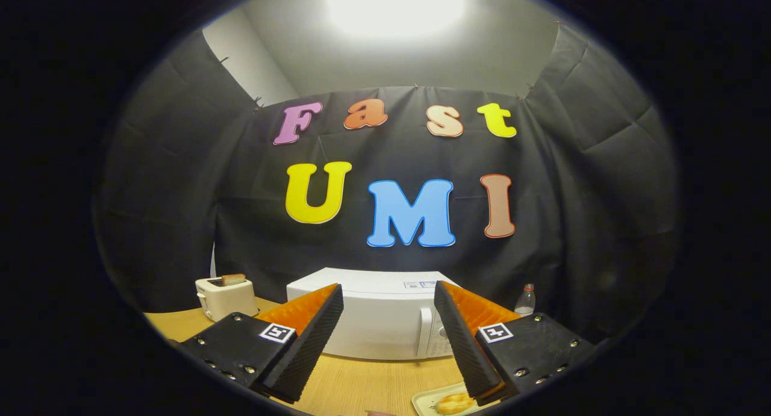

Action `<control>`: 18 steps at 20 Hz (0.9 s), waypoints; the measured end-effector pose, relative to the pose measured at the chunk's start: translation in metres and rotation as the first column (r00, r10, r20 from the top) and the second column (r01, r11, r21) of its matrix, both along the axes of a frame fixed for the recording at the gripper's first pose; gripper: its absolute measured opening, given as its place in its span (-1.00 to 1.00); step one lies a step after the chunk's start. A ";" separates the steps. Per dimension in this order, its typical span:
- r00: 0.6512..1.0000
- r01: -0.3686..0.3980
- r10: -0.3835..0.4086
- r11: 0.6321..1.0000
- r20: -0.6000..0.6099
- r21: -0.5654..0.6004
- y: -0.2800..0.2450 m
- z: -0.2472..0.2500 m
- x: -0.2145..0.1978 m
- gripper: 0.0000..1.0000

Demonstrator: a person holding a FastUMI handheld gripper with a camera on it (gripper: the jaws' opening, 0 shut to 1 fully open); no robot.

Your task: Open the microwave, put the food inside, and close the microwave door.

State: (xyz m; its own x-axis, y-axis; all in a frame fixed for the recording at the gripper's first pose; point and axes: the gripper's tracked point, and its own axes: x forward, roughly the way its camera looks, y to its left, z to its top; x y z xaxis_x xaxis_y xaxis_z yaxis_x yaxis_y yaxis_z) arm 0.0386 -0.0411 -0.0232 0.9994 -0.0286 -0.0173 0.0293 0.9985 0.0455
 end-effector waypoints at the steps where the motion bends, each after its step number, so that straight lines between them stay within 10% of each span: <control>1: 1.000 0.010 -0.010 1.000 -0.005 0.008 -0.004 -0.003 0.005 0.90; 18: 0.997 0.038 -0.043 0.997 -0.066 -0.063 -0.040 -0.118 0.118 0.91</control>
State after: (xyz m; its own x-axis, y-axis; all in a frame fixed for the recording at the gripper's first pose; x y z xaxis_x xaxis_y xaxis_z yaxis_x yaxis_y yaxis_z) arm 0.1568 -0.0807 -0.1413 0.9941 -0.0721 -0.0811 0.0707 0.9973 -0.0195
